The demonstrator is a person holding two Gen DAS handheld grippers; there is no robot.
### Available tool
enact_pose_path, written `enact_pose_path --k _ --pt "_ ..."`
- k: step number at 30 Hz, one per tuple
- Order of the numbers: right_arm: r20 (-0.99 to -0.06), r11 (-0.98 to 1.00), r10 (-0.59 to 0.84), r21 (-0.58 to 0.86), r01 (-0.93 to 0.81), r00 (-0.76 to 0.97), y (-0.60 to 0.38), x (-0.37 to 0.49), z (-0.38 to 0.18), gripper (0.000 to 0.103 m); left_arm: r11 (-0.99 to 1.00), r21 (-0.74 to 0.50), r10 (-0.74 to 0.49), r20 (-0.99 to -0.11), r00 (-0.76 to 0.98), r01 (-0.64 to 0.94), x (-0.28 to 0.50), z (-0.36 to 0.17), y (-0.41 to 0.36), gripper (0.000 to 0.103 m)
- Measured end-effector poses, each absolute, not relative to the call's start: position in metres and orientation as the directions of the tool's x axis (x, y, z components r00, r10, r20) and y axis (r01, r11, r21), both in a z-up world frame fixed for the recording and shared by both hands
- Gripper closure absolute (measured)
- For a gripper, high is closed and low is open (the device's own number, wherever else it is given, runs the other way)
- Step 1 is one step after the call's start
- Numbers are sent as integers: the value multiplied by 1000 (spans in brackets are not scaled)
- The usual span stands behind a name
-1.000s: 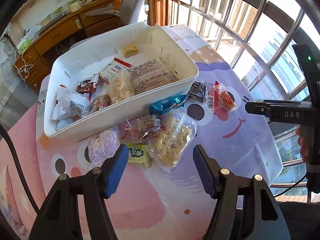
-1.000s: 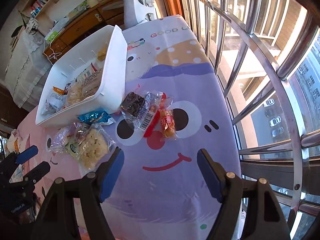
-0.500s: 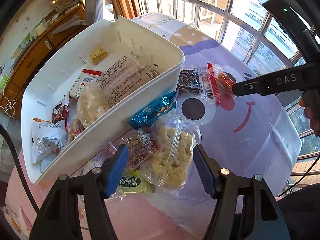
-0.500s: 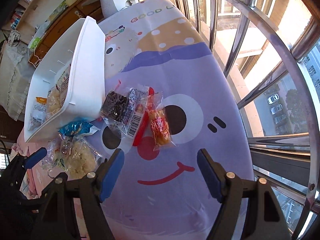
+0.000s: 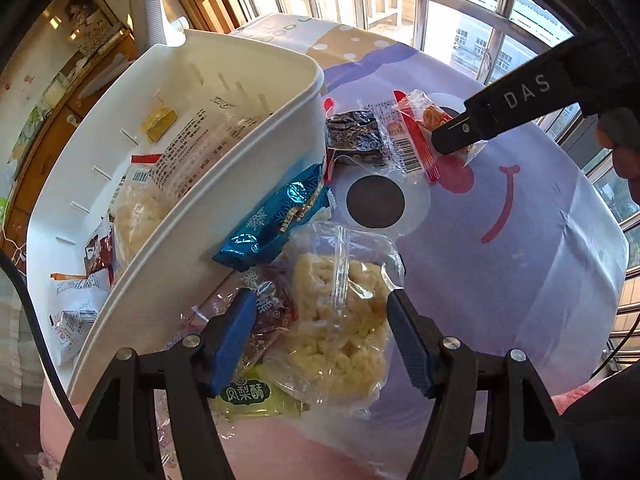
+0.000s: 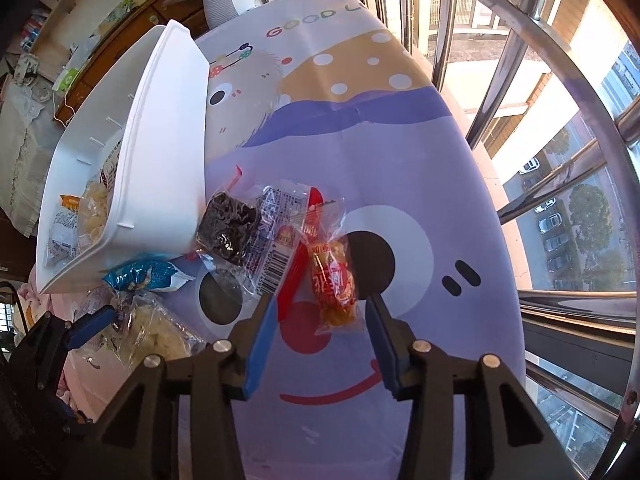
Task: Organize snacks
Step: 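Grasp the clear puffed-snack bag with left gripper while right grasps the red-labelled snack stick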
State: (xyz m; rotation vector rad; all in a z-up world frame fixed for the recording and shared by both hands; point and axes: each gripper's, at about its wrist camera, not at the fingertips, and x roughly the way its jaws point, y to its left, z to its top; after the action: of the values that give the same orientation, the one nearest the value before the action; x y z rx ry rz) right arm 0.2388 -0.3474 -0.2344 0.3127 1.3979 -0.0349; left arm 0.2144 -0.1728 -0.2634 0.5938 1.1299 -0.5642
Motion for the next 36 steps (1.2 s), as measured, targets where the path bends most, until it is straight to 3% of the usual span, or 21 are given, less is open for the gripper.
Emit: enact_pose_path --k 8,16,23,36 --pt "-972 957 160 195 215 170 -347 247 -243 80 670 198 -102 -930 354 715 211 -270 -191 36" --pt "-967 951 178 216 221 182 -352 247 -246 81 648 228 -90 -924 371 726 211 -275 -197 37" --pt "-968 944 189 226 241 167 -357 240 -245 82 650 229 -87 -925 370 725 208 -275 -196 46" --pt "-959 924 239 273 266 154 -362 209 -235 82 684 199 -85 -933 349 701 192 -267 -191 51"
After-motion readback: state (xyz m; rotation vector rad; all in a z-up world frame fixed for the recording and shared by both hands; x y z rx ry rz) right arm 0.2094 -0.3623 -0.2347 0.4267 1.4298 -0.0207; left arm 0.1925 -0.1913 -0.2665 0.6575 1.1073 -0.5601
